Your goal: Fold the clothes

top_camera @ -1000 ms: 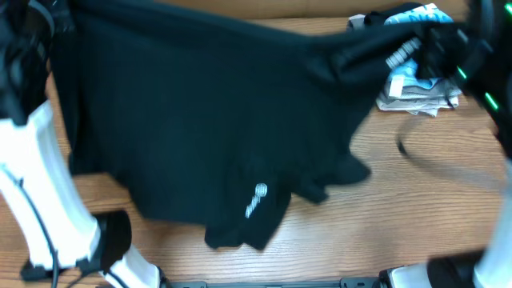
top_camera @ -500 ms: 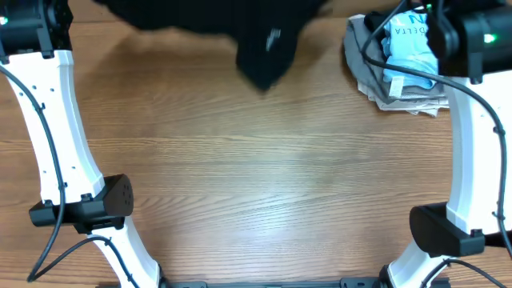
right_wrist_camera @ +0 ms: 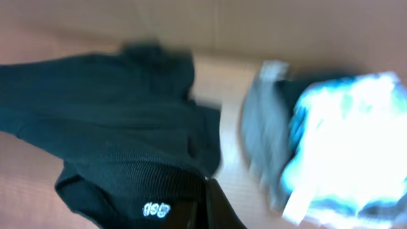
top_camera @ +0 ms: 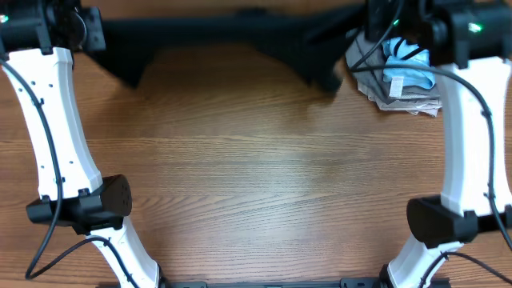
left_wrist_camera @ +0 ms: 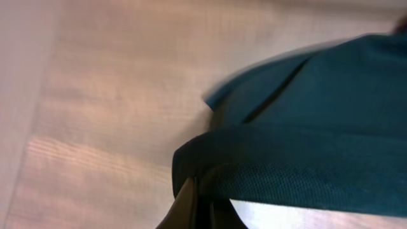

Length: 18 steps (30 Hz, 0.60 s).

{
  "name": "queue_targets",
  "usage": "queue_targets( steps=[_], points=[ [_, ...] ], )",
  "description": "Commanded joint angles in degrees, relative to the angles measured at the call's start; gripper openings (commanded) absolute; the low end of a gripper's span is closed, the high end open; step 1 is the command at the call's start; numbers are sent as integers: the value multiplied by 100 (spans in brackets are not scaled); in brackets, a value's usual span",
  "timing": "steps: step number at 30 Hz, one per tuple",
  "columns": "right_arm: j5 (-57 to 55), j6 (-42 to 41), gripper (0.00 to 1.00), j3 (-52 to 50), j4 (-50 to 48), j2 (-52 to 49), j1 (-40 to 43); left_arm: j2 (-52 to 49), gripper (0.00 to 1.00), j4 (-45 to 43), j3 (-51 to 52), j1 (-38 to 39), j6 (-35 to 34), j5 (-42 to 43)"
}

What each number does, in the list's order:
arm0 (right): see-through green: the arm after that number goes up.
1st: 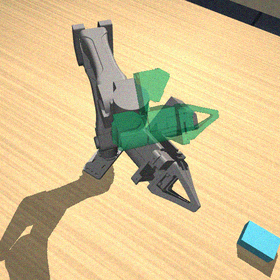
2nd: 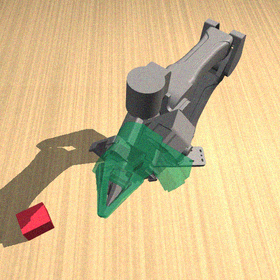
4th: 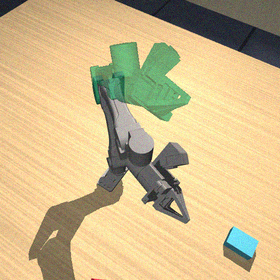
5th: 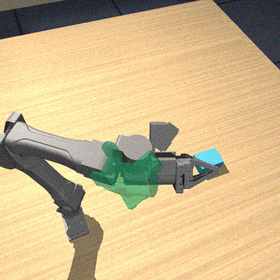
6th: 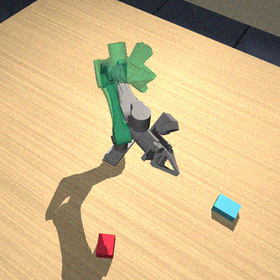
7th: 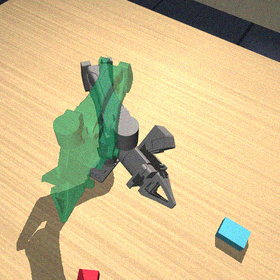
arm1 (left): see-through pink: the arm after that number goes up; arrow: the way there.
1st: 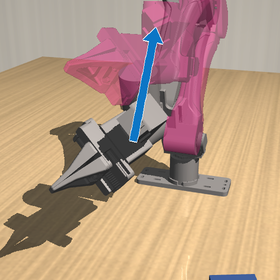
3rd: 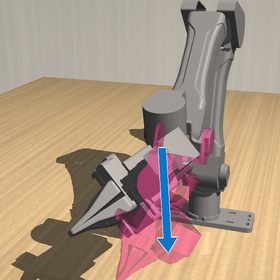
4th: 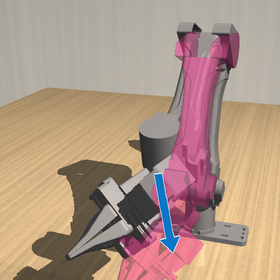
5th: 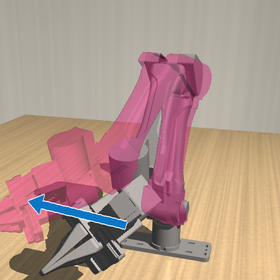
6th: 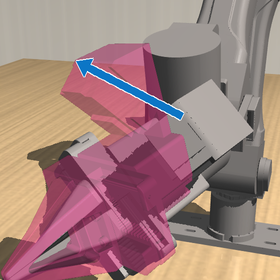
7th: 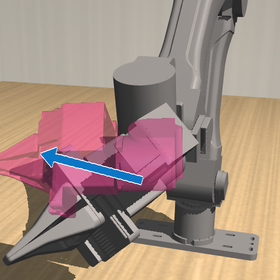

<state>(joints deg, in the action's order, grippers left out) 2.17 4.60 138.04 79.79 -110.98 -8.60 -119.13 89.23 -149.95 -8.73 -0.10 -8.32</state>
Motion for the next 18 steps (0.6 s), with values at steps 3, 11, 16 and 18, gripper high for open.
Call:
queue_targets(
  steps=[3,11,16,18],
  points=[
    [144,-514,4,-601,280,-96,92,-284,4,518,448,-101,-236,-22],
    [446,-907,4,-1128,1045,2,118,-22,4,758,1137,-109,-247,570],
    [833,-935,4,-1764,1134,450,94,610,4,758,2133,-116,-280,476],
    [990,-935,4,-2243,1064,739,94,951,4,737,2649,-140,-339,474]
  ],
)
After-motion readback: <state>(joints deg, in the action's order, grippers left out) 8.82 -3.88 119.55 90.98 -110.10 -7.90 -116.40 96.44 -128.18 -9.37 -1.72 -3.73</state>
